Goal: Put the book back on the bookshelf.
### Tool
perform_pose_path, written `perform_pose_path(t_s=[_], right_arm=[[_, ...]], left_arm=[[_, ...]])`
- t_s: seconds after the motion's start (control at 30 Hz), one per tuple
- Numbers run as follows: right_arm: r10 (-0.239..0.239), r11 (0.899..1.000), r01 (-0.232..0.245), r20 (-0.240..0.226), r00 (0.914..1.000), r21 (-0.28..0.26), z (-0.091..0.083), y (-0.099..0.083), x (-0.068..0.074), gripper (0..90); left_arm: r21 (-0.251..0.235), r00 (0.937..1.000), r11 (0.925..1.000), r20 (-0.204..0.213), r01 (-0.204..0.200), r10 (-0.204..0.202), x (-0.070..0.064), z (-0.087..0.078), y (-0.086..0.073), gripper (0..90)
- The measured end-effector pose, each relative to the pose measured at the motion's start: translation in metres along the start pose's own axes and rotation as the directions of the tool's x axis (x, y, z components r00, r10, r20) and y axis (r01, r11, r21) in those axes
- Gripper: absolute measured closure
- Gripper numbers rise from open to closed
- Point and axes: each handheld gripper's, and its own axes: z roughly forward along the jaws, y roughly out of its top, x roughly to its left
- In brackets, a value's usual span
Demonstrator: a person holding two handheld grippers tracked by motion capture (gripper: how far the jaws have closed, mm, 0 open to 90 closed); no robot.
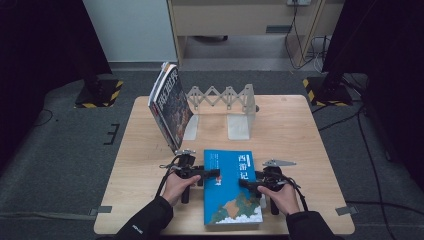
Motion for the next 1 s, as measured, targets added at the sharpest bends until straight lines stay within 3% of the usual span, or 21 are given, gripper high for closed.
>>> perform_pose_path(t_s=[0.33,0.4,0.5,0.6,0.77,0.83,1.0], right_arm=[[0.01,1.0,-0.01,-0.015,0.9998,0.0,-0.001,0.0,-0.002,15.8],[0.01,1.0,-0.01,-0.015,0.9998,0.0,-0.001,0.0,-0.002,15.9],[-0.002,1.0,0.002,-0.007,1.0,0.005,-0.001,0.001,-0.002,18.0],[0.009,1.0,-0.009,-0.013,0.9999,0.0,-0.002,0.001,-0.003,18.0],[-0.003,1.0,0.003,-0.004,1.0,0.001,-0.001,0.001,-0.002,18.2],[-0.007,1.0,0.007,-0.014,0.9999,-0.002,0.002,0.001,-0.001,18.4],[-0.005,1.0,0.005,-0.01,0.9999,0.002,0.002,0.001,0.001,18.5]], left_arm=[[-0.015,0.9994,0.9998,0.034,0.009,-0.009,-0.001,-0.001,0.003,32.3],[-0.009,0.9979,0.9997,0.062,0.022,-0.021,-0.001,0.001,0.003,33.2],[-0.019,0.9964,0.9996,0.082,-0.02,0.021,-0.008,-0.003,0.009,43.3],[-0.011,0.9966,0.9984,0.059,-0.056,0.056,-0.015,-0.003,0.012,43.7],[0.012,0.9972,0.9989,0.061,-0.045,0.044,-0.014,0.003,0.008,42.7],[0.066,0.9963,0.9959,0.065,-0.062,0.057,-0.017,0.008,0.008,40.8],[0.058,0.9968,0.998,0.077,-0.025,0.02,-0.014,0.007,0.008,43.3]])
